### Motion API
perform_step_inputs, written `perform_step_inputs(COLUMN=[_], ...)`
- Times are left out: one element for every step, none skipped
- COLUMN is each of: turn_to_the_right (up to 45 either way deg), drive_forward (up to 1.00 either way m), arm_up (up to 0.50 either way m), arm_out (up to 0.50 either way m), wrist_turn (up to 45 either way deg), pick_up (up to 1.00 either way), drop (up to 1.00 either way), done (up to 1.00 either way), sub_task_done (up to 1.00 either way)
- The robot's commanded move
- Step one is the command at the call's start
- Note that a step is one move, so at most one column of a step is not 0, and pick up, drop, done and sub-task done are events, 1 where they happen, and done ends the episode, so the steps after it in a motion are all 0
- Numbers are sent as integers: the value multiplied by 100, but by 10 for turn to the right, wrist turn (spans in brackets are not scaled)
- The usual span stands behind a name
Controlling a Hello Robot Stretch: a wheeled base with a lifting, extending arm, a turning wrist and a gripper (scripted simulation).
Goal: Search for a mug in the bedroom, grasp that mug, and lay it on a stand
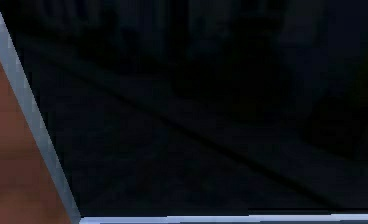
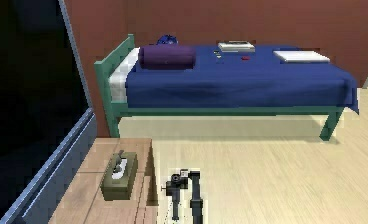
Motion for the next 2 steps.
perform_step_inputs(turn_to_the_right=[0,0], drive_forward=[0,0], arm_up=[50,0], arm_out=[0,0], wrist_turn=[0,450], pick_up=[0,0], drop=[0,0], done=[0,0], sub_task_done=[0,0])
